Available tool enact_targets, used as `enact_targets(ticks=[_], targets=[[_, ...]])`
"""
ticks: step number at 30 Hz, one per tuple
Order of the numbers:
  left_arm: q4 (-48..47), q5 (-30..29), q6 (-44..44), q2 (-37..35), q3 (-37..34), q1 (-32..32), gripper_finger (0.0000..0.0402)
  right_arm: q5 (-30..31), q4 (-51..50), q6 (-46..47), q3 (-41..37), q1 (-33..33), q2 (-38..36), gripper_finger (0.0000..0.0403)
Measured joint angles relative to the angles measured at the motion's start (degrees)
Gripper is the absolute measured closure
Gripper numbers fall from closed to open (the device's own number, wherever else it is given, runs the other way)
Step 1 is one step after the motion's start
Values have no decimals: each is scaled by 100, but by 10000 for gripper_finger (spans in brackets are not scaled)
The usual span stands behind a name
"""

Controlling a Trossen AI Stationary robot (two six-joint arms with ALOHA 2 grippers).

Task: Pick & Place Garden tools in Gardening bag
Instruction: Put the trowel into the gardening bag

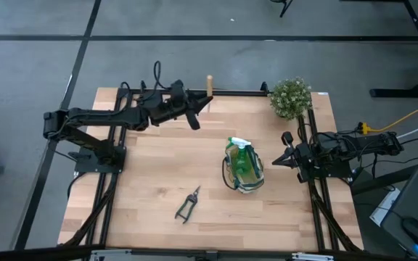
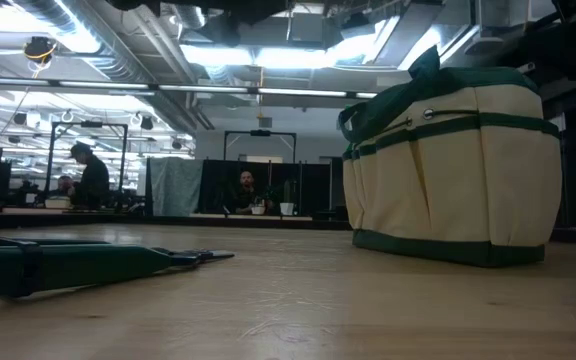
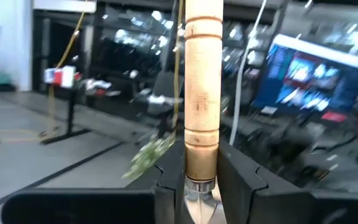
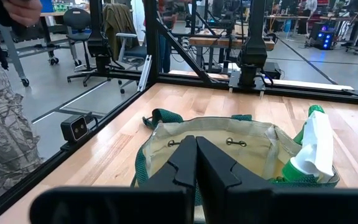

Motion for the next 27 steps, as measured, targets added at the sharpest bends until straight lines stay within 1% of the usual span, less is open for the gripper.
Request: enact_targets(ticks=[9, 14, 19, 27], targets=[[964, 85, -355, 0, 0, -17, 339, 0, 0, 0, 0, 1, 0, 391], [1164, 335, -633, 0, 0, -10, 339, 0, 0, 0, 0, 1, 0, 391], [1249, 353, -1164, 3, 0, -137, 339, 0, 0, 0, 0, 1, 1, 391], [1516, 333, -1212, 115, -4, -528, 339, 0, 0, 0, 0, 1, 0, 391]])
